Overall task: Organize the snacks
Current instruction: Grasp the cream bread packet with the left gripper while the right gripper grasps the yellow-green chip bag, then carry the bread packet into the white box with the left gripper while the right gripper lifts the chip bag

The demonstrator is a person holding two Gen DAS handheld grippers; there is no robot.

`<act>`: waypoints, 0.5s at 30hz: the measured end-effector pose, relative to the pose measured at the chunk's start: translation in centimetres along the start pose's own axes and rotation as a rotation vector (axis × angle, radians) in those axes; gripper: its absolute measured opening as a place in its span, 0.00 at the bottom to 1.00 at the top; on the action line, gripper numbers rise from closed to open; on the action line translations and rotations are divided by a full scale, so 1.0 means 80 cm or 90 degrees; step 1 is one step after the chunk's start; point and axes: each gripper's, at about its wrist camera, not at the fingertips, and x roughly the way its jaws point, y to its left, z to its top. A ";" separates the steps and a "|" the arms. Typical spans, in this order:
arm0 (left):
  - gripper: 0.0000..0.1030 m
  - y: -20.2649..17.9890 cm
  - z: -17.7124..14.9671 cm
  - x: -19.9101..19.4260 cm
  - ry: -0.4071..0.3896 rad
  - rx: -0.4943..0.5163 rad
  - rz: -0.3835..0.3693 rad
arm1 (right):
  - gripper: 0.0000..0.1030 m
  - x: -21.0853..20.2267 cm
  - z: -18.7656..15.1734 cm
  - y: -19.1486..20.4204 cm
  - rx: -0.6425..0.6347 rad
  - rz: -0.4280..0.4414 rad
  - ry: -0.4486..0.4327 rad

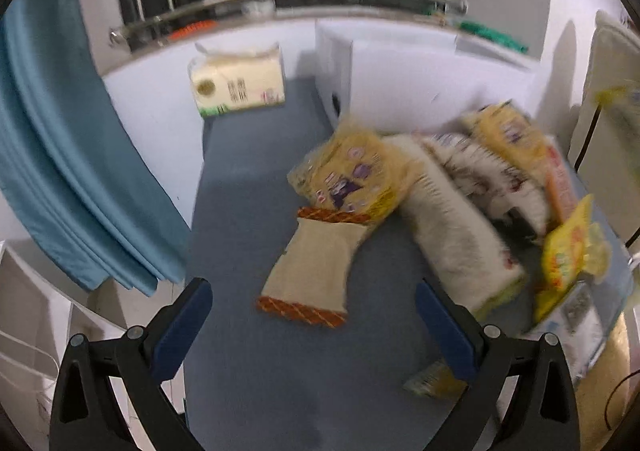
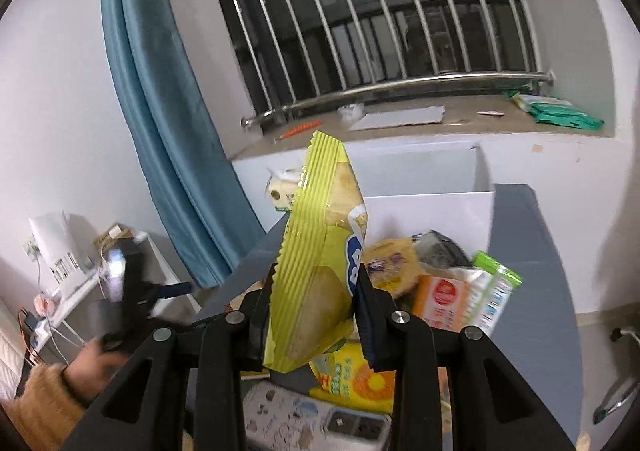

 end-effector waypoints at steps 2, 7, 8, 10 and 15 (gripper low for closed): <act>0.94 0.006 0.008 0.023 0.028 0.001 -0.009 | 0.35 -0.015 -0.003 -0.008 0.015 -0.009 -0.008; 0.74 0.018 0.019 0.058 0.079 -0.019 -0.042 | 0.35 -0.030 -0.006 -0.031 0.024 -0.037 -0.019; 0.69 0.018 0.019 0.059 0.072 -0.011 -0.032 | 0.35 -0.029 -0.007 -0.033 0.027 -0.042 -0.017; 0.50 0.017 0.020 0.057 0.066 0.000 -0.025 | 0.35 -0.028 -0.010 -0.041 0.038 -0.041 -0.014; 0.43 0.025 0.018 0.035 0.027 -0.040 -0.021 | 0.35 -0.023 -0.016 -0.050 0.051 -0.040 -0.010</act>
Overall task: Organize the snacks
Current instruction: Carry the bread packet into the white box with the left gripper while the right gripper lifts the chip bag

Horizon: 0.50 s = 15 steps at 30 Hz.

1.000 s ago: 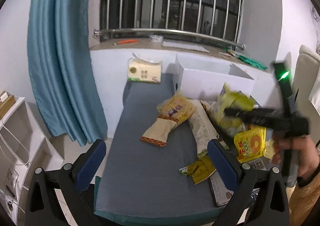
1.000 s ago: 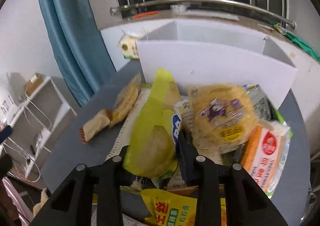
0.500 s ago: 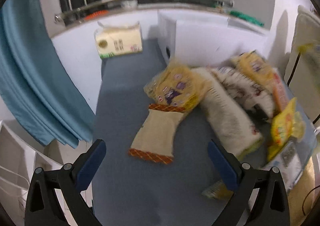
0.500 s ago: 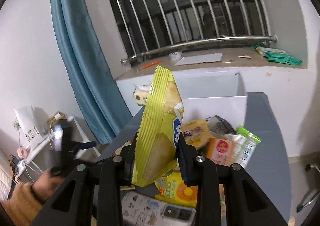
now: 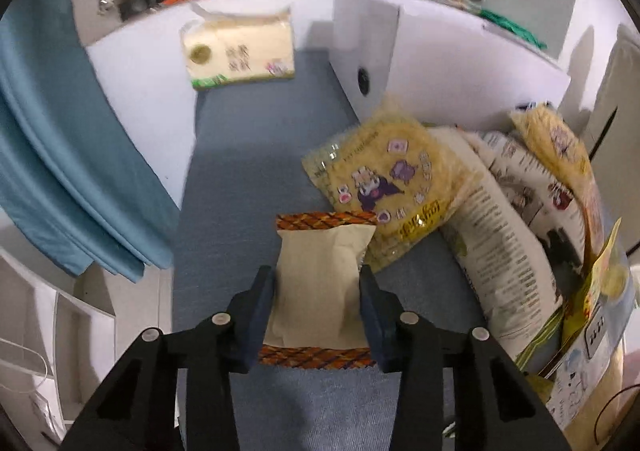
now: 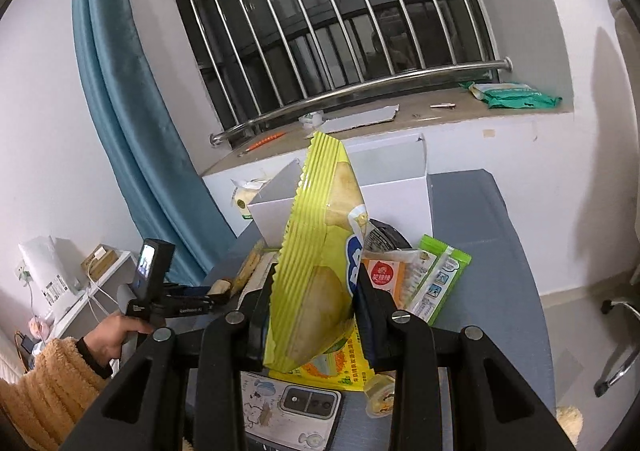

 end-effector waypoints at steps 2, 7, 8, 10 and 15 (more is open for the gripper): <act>0.43 -0.001 0.000 -0.017 -0.027 -0.010 -0.005 | 0.35 0.003 -0.003 -0.003 0.004 0.001 0.003; 0.43 -0.017 0.011 -0.072 -0.102 -0.011 -0.029 | 0.35 0.016 -0.004 -0.008 0.014 0.006 0.013; 0.43 -0.020 0.016 -0.080 -0.119 -0.009 -0.039 | 0.35 0.020 -0.002 -0.009 0.016 0.006 0.015; 0.43 -0.032 0.029 -0.101 -0.148 -0.004 -0.055 | 0.35 0.024 0.004 -0.010 0.015 0.008 0.011; 0.43 -0.069 0.087 -0.132 -0.205 0.010 -0.099 | 0.35 0.049 0.046 -0.013 0.001 -0.014 0.009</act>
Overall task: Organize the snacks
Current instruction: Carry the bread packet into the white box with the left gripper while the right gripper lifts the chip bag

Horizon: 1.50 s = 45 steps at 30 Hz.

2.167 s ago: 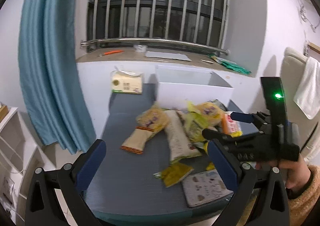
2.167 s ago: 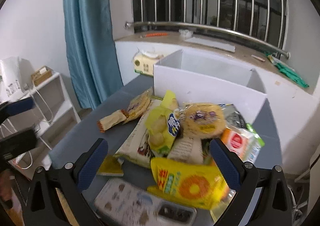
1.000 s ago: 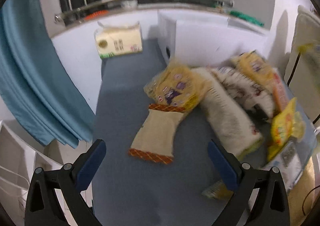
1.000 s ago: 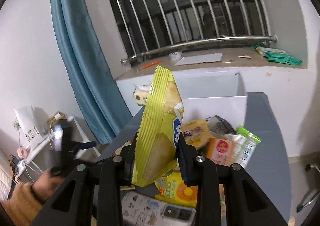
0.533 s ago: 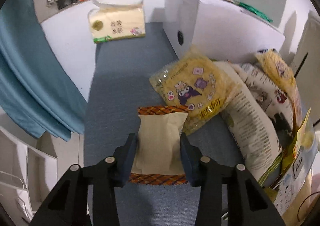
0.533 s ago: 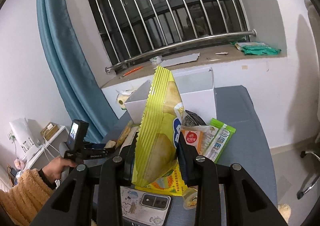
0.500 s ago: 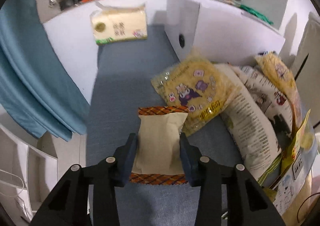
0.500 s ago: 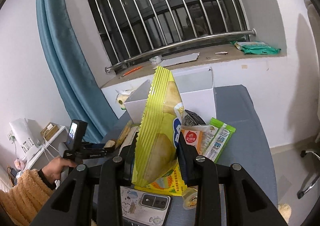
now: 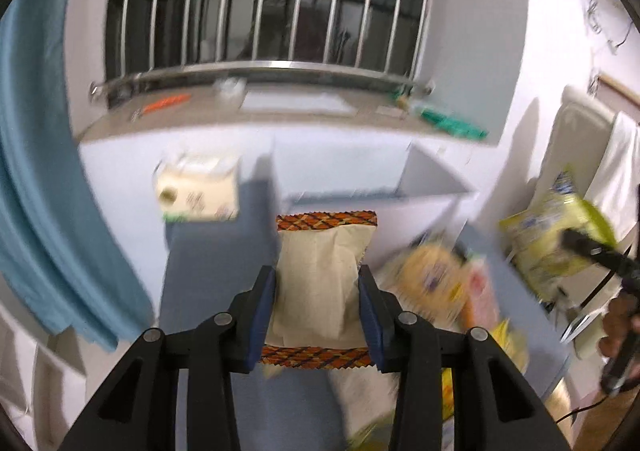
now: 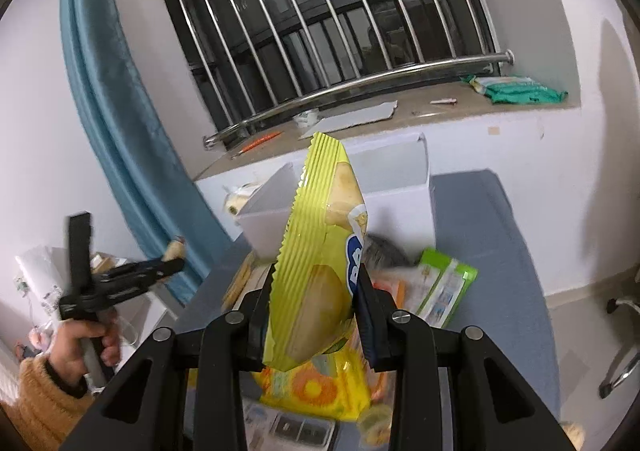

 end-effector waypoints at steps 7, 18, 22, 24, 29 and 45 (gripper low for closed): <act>0.43 -0.032 0.103 0.078 -0.006 0.004 -0.006 | 0.35 0.083 0.100 -0.023 -0.009 -0.045 0.007; 0.43 -0.039 0.132 0.173 0.061 -0.001 0.031 | 0.13 0.164 0.167 -0.082 0.023 -0.099 0.080; 0.43 -0.037 0.125 0.174 0.063 0.018 0.047 | 1.00 0.100 0.158 -0.107 0.057 -0.060 0.017; 0.43 -0.033 0.124 0.174 0.063 0.015 0.049 | 1.00 0.076 0.146 -0.119 0.034 -0.074 0.018; 0.43 -0.032 0.117 0.176 0.073 0.013 0.044 | 1.00 0.062 0.069 -0.190 0.028 -0.180 0.128; 0.76 -0.042 0.106 0.228 0.163 0.030 0.078 | 1.00 0.118 -0.036 -0.210 -0.017 -0.105 0.264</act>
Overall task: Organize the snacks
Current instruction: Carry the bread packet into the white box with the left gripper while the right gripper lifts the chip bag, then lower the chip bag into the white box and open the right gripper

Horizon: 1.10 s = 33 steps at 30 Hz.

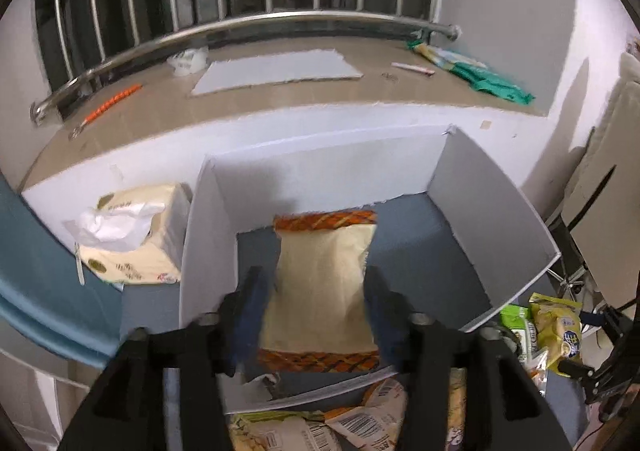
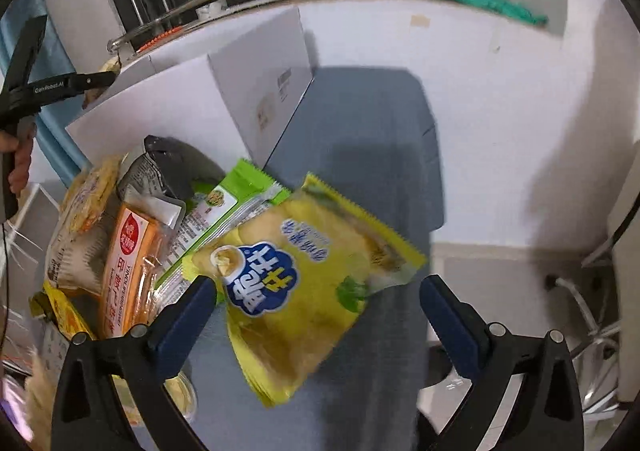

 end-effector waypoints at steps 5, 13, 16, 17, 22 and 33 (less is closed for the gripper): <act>0.89 0.008 -0.009 -0.019 -0.025 -0.008 0.004 | 0.55 0.014 0.001 0.006 -0.002 0.004 0.007; 0.90 0.019 -0.043 -0.073 -0.071 0.008 -0.006 | 0.41 -0.016 -0.009 0.022 -0.015 0.002 -0.041; 0.91 0.023 -0.070 -0.098 -0.088 0.007 -0.026 | 0.40 -0.044 -0.007 0.026 0.000 0.008 -0.079; 0.92 0.024 -0.079 -0.105 -0.091 0.005 -0.027 | 0.40 -0.055 -0.003 0.029 0.006 0.016 -0.095; 0.98 0.026 -0.132 -0.138 -0.109 -0.024 -0.067 | 0.40 -0.109 0.046 0.081 -0.038 0.049 -0.178; 1.00 0.041 -0.211 -0.192 -0.138 -0.061 -0.007 | 0.57 -0.036 0.213 0.155 -0.059 0.012 -0.145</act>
